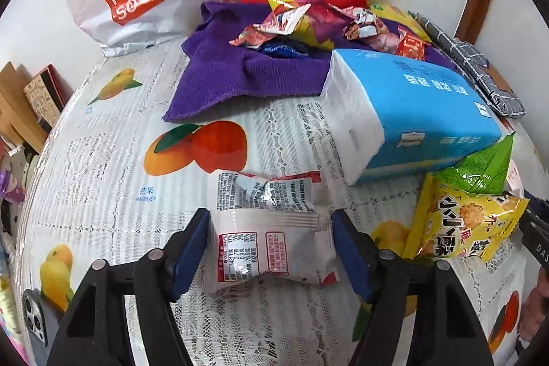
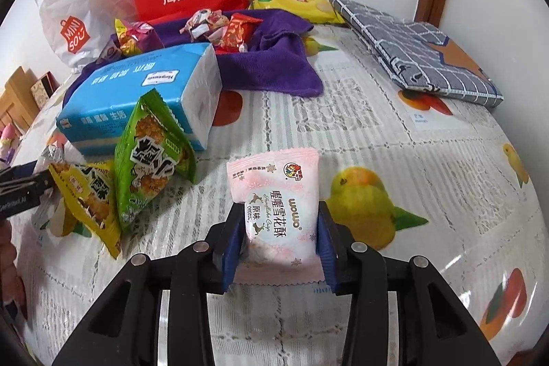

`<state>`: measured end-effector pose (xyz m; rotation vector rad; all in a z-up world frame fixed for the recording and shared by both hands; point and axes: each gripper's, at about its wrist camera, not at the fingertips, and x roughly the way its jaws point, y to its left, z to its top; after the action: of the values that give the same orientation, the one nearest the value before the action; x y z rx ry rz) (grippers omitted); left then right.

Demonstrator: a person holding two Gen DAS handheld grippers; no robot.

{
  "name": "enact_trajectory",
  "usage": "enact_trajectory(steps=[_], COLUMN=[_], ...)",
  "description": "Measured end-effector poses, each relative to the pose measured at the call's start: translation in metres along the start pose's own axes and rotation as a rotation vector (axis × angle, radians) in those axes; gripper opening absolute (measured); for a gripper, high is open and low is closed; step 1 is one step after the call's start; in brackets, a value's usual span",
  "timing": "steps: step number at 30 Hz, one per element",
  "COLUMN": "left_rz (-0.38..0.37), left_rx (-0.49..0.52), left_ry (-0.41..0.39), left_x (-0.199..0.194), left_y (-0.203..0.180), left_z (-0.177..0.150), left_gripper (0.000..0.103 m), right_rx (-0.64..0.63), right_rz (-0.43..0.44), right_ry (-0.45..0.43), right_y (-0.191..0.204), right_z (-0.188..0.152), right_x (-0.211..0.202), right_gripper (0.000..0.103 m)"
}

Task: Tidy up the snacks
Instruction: 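Hold the white packet with the left gripper while the right gripper opens on the pink packet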

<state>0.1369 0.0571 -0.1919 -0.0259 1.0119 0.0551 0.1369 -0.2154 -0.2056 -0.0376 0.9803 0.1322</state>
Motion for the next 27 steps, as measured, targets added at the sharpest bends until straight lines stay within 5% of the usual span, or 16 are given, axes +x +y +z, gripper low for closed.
enact_trajectory(steps=[9, 12, 18, 27], left_rz=[0.005, -0.018, -0.019, -0.020], left_rx=[0.008, -0.007, 0.012, 0.020], left_ry=[-0.048, -0.050, -0.045, -0.045], left_x=[-0.0016, -0.0016, -0.0003, 0.0004], left_y=[-0.0038, -0.0007, -0.0041, -0.0055], left_z=[-0.0039, -0.0038, -0.0038, -0.0040], left_gripper=[0.055, 0.056, 0.062, 0.064], right_rx=[-0.011, 0.003, -0.032, -0.051], right_rz=[0.052, 0.077, 0.104, 0.086], right_ry=[-0.002, -0.006, 0.007, 0.020], right_y=[-0.0001, -0.0034, 0.0001, 0.0036], right_z=[0.0070, 0.0068, 0.0037, 0.0046], right_x=[0.0065, 0.0060, 0.0045, 0.0072], right_gripper=[0.050, 0.052, 0.072, 0.076])
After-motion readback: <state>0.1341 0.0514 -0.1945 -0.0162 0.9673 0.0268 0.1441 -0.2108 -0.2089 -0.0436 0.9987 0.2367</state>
